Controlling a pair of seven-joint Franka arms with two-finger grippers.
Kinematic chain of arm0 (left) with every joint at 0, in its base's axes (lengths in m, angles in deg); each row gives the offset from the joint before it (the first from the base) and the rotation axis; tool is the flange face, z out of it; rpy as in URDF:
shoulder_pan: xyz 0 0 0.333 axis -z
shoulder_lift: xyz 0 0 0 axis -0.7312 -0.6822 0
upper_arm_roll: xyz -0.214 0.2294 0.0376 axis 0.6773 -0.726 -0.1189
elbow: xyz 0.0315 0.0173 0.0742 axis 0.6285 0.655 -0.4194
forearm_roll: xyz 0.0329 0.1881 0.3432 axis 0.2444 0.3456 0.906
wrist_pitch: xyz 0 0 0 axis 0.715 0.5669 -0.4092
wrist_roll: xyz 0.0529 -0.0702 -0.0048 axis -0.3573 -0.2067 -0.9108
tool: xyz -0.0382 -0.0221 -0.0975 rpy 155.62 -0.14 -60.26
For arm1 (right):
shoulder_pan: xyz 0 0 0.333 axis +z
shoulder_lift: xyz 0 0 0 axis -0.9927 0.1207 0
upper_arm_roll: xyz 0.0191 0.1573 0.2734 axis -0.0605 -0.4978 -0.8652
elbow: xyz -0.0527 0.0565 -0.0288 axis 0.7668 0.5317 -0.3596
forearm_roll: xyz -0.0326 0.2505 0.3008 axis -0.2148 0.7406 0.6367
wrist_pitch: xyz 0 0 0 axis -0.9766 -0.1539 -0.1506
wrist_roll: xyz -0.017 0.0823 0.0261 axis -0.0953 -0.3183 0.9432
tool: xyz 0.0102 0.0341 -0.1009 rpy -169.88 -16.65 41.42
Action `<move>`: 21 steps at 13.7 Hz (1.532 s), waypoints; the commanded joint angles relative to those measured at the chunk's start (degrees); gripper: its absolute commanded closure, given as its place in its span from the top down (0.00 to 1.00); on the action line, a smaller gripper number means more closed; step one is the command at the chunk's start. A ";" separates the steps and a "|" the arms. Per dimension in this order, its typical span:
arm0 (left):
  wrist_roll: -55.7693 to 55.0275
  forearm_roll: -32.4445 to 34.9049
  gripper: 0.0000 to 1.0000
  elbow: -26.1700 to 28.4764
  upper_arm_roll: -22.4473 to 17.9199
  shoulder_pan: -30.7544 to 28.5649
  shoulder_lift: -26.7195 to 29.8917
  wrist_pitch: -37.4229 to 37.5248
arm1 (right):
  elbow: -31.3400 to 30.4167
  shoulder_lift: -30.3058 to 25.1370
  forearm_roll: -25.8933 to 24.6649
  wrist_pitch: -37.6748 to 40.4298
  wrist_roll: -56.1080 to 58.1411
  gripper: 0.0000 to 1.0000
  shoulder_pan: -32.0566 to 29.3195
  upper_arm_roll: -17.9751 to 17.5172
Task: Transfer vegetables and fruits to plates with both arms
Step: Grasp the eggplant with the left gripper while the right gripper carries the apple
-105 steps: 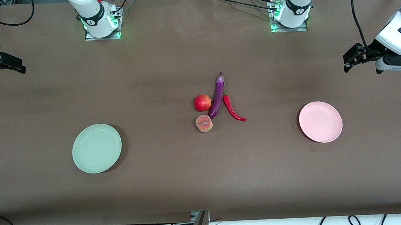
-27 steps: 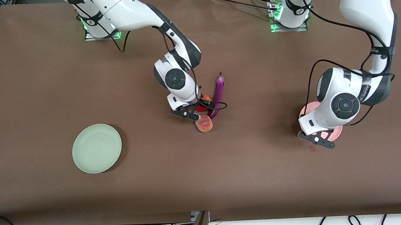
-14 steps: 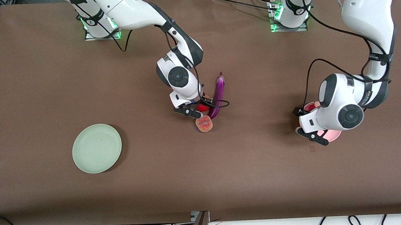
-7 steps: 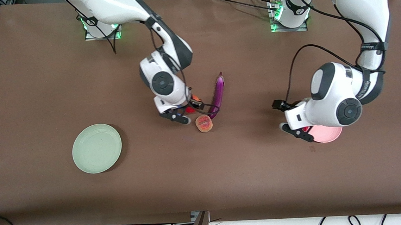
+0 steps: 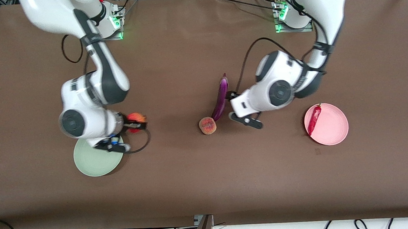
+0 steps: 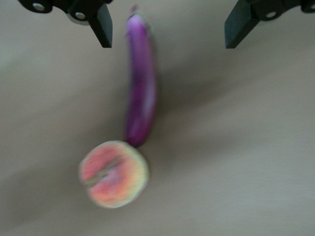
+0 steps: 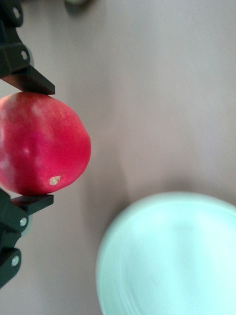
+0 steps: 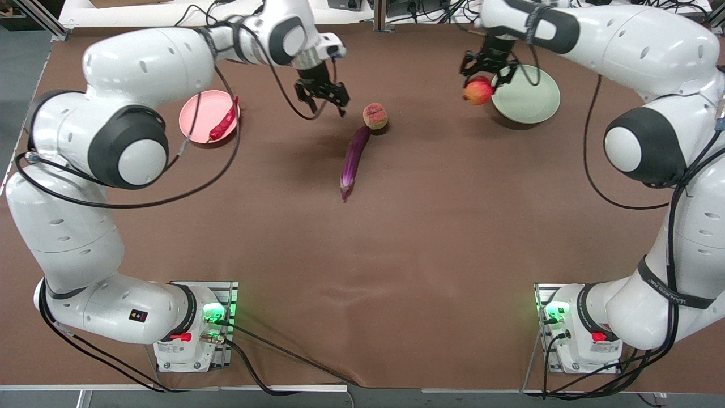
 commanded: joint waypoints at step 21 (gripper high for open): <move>-9.74 10.67 0.00 7.12 -1.86 2.79 11.13 15.29 | -0.93 8.68 -9.18 -16.66 24.85 1.00 -14.35 -0.25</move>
